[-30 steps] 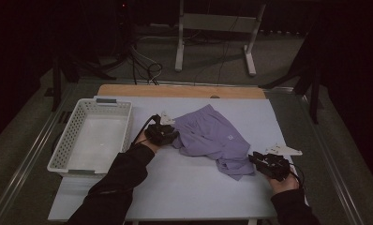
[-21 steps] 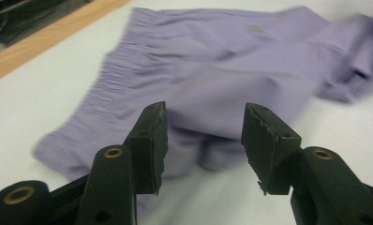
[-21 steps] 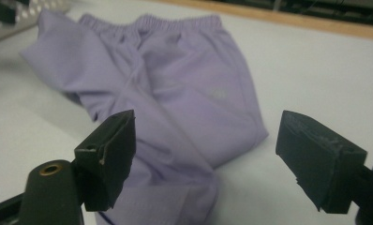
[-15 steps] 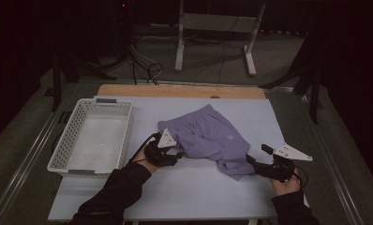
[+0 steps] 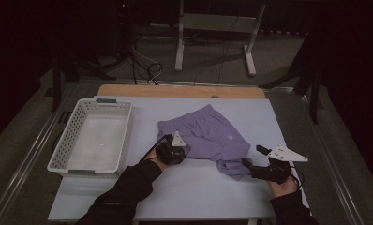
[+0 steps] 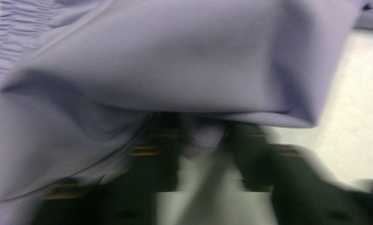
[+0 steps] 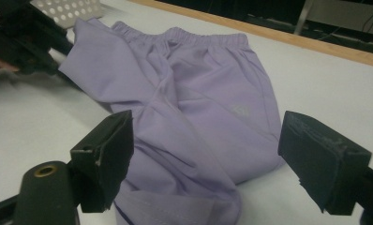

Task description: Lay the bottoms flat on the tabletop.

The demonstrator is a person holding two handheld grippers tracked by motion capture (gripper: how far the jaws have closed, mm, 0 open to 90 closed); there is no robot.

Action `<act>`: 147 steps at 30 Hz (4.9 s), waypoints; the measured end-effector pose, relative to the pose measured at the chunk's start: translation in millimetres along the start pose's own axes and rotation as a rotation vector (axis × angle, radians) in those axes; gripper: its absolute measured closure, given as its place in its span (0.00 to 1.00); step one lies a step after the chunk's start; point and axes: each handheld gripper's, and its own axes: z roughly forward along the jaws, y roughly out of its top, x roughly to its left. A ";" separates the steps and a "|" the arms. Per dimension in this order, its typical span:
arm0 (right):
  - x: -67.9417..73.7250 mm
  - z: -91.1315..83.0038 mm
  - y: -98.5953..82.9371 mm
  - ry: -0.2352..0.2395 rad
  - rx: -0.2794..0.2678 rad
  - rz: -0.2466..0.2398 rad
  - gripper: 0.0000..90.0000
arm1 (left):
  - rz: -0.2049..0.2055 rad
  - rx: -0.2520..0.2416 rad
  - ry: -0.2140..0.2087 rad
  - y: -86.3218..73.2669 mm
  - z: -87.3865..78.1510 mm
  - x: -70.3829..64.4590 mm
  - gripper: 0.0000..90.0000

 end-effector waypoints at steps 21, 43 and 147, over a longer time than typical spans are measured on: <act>-5.6 -4.2 0.0 -0.010 -0.009 0.035 0.22 | 0.088 -0.159 -0.096 38.5 -94.0 -31.5 0.99; -6.7 -5.3 -0.5 -0.015 -0.003 0.044 0.23 | 0.016 -0.276 -0.218 32.8 -97.9 -37.8 0.56; -3.5 -2.0 -2.2 0.014 0.018 0.039 0.23 | 0.253 -0.020 -0.186 -36.8 -56.0 -108.4 0.65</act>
